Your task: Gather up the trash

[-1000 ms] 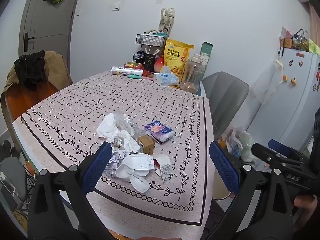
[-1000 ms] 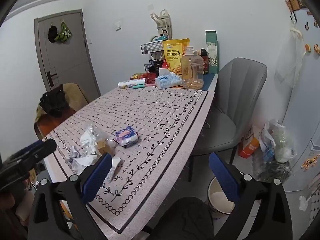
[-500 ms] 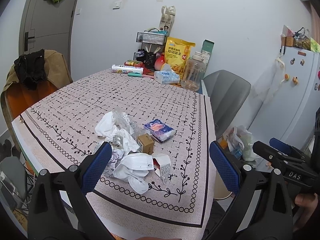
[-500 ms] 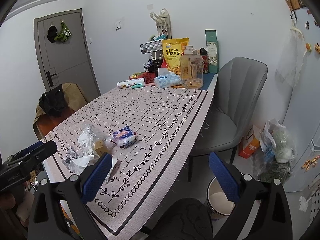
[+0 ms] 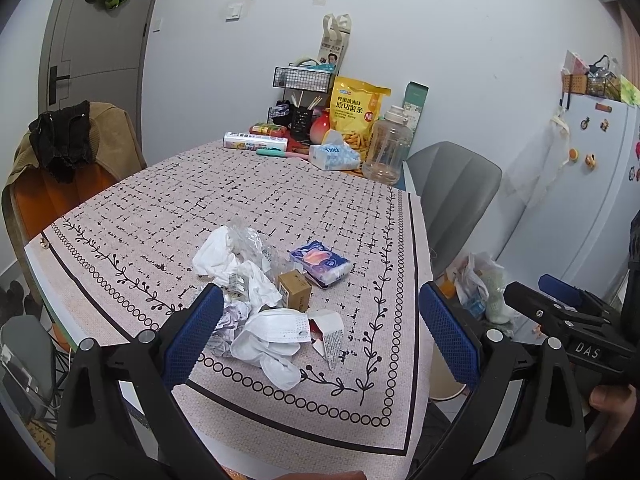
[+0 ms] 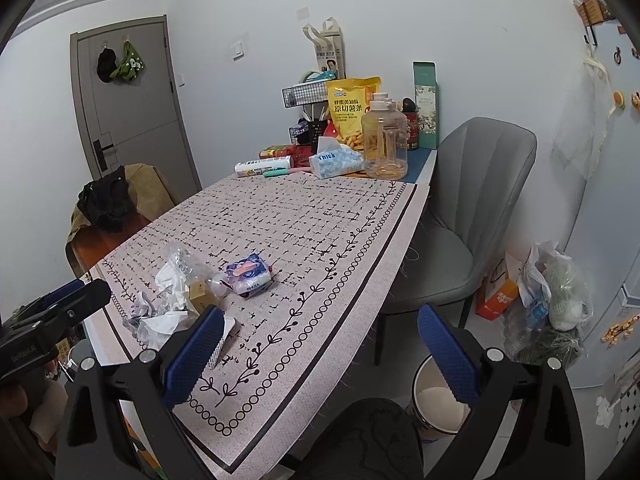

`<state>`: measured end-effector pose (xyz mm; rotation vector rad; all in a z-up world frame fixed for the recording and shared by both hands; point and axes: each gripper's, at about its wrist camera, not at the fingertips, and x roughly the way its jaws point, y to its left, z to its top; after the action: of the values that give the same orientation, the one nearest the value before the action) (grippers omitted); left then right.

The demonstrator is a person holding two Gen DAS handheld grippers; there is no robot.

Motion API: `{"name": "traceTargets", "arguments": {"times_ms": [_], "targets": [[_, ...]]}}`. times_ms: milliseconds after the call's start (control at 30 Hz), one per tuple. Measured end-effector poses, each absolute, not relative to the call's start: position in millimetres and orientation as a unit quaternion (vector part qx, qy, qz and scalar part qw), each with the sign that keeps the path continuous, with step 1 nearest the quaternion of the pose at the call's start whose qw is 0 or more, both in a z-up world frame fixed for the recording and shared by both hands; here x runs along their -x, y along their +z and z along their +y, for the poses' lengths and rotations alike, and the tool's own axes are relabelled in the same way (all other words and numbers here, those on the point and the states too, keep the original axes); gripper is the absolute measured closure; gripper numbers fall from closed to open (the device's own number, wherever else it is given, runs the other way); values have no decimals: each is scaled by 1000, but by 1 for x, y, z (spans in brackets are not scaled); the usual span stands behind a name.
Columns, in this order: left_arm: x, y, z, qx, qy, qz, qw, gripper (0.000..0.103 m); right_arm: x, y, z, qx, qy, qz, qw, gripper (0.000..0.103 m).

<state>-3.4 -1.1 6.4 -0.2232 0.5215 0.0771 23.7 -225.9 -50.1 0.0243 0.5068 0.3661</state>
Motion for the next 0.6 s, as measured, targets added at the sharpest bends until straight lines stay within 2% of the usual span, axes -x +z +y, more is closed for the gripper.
{"name": "traceTargets", "arguments": {"times_ms": [600], "targets": [[6,5,2,115,38,253,960,6,-21,-51,-226,-17,191,248,950,8]]}}
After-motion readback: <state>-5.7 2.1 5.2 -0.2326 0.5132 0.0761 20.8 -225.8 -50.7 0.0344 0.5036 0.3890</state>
